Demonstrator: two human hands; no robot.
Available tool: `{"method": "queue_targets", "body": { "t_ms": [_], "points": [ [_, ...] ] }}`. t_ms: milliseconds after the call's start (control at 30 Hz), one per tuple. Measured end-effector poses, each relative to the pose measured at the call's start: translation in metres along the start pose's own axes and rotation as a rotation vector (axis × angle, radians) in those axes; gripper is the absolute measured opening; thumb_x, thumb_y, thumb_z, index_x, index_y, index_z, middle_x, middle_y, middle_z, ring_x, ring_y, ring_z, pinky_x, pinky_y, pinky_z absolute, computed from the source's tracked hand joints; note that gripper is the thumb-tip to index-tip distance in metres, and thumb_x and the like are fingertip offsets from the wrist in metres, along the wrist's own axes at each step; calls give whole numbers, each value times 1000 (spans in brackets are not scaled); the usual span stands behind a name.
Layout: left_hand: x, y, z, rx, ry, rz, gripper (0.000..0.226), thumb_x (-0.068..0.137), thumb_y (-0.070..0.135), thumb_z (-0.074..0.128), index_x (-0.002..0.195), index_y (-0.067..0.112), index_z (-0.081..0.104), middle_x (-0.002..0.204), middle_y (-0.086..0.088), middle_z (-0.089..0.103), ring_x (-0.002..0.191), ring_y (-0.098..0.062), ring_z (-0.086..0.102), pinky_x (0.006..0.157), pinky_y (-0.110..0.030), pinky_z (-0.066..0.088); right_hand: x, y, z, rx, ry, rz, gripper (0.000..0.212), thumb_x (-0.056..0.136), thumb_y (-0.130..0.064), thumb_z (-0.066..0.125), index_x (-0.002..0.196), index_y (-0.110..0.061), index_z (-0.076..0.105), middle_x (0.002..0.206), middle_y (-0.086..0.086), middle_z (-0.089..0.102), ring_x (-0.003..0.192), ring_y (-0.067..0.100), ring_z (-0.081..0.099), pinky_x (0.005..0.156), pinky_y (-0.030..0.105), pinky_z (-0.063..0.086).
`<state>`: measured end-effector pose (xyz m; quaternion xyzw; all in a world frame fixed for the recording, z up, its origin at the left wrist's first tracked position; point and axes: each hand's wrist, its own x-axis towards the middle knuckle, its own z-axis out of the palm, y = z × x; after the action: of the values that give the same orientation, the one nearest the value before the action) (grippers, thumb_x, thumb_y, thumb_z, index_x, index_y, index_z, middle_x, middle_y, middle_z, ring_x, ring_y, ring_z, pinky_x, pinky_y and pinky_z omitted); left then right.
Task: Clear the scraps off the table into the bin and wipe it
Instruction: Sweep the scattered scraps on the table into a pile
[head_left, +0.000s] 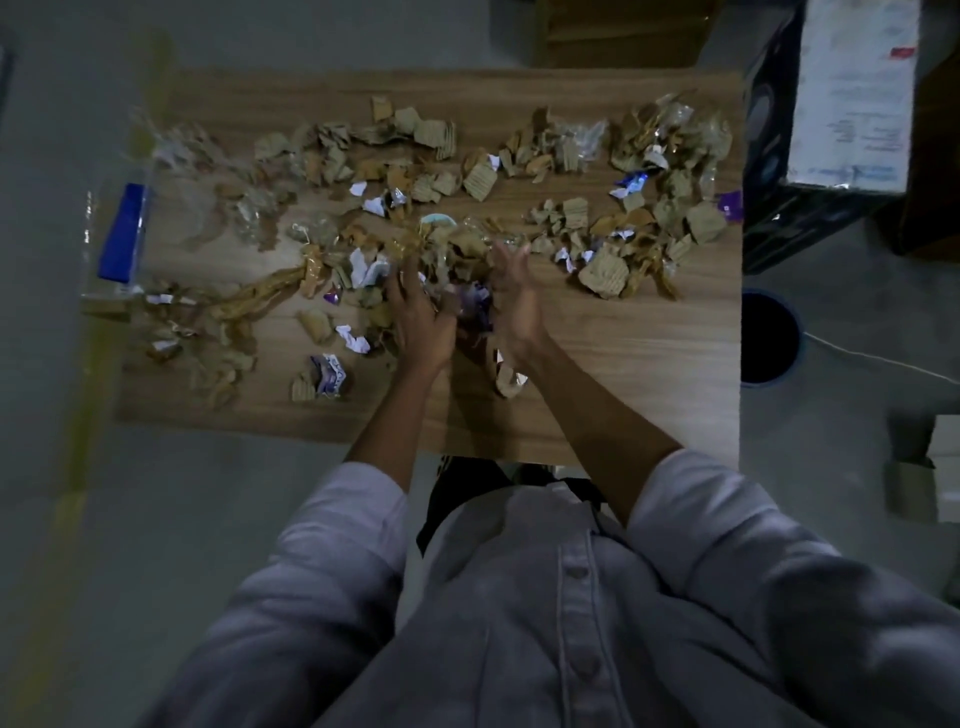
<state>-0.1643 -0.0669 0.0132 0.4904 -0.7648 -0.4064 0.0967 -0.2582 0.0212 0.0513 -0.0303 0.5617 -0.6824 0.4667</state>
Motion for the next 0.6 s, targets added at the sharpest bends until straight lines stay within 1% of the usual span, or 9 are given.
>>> {"method": "queue_targets", "body": {
  "t_ms": [67, 100, 167, 200, 267, 333, 400, 467, 600],
  "points": [
    [-7, 4, -2, 38, 60, 102, 68, 99, 34, 55, 158, 13, 28, 166, -16, 15, 153, -34, 18, 119, -49, 31, -6, -7, -13, -70, 2, -24, 58, 111, -41, 11, 151, -12, 41, 142, -6, 54, 127, 0, 54, 95, 16, 44],
    [-14, 6, -1, 78, 96, 129, 68, 98, 31, 57, 158, 14, 29, 165, -16, 19, 152, -34, 21, 118, -47, 32, -9, -7, -22, -130, 13, -48, 55, 112, -39, 14, 149, -11, 44, 142, -6, 55, 128, -4, 52, 97, 15, 41],
    [-38, 6, 5, 173, 138, 183, 68, 97, 30, 55, 158, 15, 29, 165, -14, 22, 151, -34, 23, 115, -42, 29, -21, 0, -48, -275, 66, -130, 51, 111, -38, 27, 142, -6, 53, 127, -15, 60, 114, -16, 55, 93, 11, 44],
    [-52, 1, 12, 244, 125, 244, 67, 98, 34, 50, 159, 17, 28, 165, -14, 21, 152, -34, 20, 118, -45, 25, -27, 10, -64, -415, 110, -197, 51, 110, -40, 33, 140, -7, 55, 125, -15, 61, 116, -14, 55, 97, 18, 46],
    [-81, -15, 31, 465, 2, 399, 64, 103, 42, 37, 161, 20, 21, 168, -15, 10, 156, -34, 8, 123, -56, 15, -41, 36, -99, -825, 222, -342, 48, 108, -41, 38, 144, -12, 52, 141, 0, 56, 134, 6, 46, 113, 37, 38],
    [-102, -32, 51, 665, -149, 511, 67, 105, 47, 32, 163, 20, 12, 169, -16, -1, 156, -36, -2, 122, -61, 10, -52, 62, -132, -1134, 304, -392, 52, 106, -40, 42, 150, -14, 43, 158, 9, 39, 147, 25, 33, 121, 44, 26],
    [-111, -39, 66, 760, -233, 579, 71, 105, 51, 31, 163, 18, 6, 169, -17, -5, 156, -37, -7, 122, -61, 6, -58, 76, -153, -1263, 302, -320, 61, 104, -44, 43, 156, -15, 33, 165, 8, 27, 153, 27, 22, 123, 47, 21],
    [-106, -36, 71, 816, -265, 610, 71, 106, 55, 27, 163, 19, 2, 169, -17, -6, 156, -36, -9, 123, -60, 5, -60, 81, -165, -1362, 243, -274, 65, 104, -48, 41, 159, -16, 28, 169, 4, 19, 156, 25, 13, 122, 49, 21],
    [-63, -26, 67, 879, -238, 618, 75, 104, 63, 17, 162, 19, -2, 168, -16, -11, 156, -32, -11, 125, -53, -6, -60, 85, -163, -1427, 222, -264, 63, 106, -45, 43, 160, -17, 26, 170, 4, 13, 157, 27, 7, 122, 53, 19]
  ]
}}
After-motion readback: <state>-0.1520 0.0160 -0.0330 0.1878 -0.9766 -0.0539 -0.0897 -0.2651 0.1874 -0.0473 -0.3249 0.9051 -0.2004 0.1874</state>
